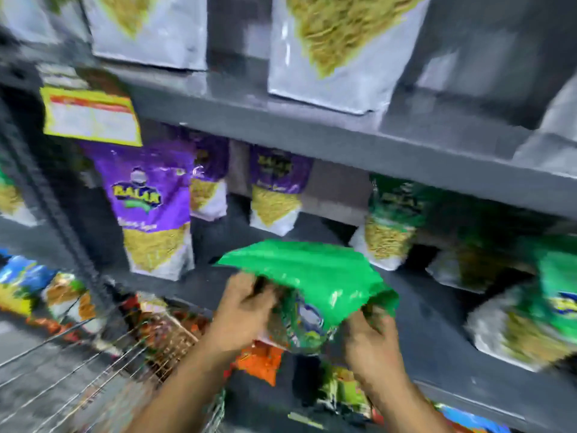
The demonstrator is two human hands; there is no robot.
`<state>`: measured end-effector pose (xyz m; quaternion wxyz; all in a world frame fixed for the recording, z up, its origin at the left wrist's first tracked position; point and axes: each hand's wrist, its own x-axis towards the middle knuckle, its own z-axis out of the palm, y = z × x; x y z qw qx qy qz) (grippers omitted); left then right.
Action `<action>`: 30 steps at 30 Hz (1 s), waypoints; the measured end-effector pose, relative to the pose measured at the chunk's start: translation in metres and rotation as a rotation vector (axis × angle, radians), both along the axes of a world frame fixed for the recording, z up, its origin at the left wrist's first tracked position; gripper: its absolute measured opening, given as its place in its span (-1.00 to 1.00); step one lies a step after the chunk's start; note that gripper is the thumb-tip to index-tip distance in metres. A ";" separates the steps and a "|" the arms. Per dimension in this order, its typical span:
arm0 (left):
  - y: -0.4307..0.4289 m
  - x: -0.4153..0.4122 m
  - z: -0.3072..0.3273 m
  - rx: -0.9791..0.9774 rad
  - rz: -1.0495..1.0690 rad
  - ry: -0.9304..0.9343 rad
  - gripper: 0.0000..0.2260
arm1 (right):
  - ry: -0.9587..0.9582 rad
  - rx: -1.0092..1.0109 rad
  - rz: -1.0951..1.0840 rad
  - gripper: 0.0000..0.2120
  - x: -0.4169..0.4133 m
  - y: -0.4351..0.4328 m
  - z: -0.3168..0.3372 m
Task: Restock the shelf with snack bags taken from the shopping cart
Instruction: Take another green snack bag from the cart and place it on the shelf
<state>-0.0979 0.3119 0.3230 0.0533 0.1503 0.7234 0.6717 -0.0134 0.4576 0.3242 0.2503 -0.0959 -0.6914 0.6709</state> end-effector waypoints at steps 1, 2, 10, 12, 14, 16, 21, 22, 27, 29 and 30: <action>0.022 0.004 0.010 0.054 -0.041 -0.022 -0.87 | 0.004 -0.046 -0.086 -0.76 -0.001 0.011 -0.001; 0.048 0.006 0.014 0.053 -0.078 -0.031 -0.88 | 0.026 -0.056 -0.189 -0.74 -0.005 0.026 -0.007; 0.204 -0.006 -0.049 0.155 -0.140 -0.266 -0.39 | 0.045 -0.141 -0.402 -0.72 -0.007 0.106 0.011; 0.218 0.000 -0.045 0.166 -0.127 -0.290 -0.51 | 0.019 -0.144 -0.421 -0.68 -0.006 0.119 0.013; 0.217 0.015 -0.026 0.187 -0.096 -0.284 -0.64 | -0.015 -0.078 -0.418 -0.75 -0.005 0.130 0.007; 0.217 0.019 -0.019 0.214 -0.086 -0.277 -0.71 | -0.040 -0.028 -0.397 -0.73 -0.005 0.135 -0.001; 0.213 0.025 -0.016 0.277 -0.092 -0.291 -0.67 | 0.029 0.002 -0.385 -0.69 0.009 0.136 -0.008; 0.209 0.026 -0.015 0.293 -0.079 -0.284 -0.62 | 0.057 -0.024 -0.394 -0.67 0.013 0.136 -0.008; 0.150 0.032 -0.021 0.121 0.107 -0.084 -0.64 | 0.193 0.000 -0.499 -0.74 0.046 0.136 -0.007; 0.100 0.041 -0.032 0.007 0.224 0.052 -0.65 | 0.174 0.066 -0.388 -0.82 0.058 0.113 -0.017; 0.075 0.045 -0.041 -0.052 0.274 0.115 -0.66 | 0.145 0.102 -0.291 -0.81 0.064 0.099 -0.024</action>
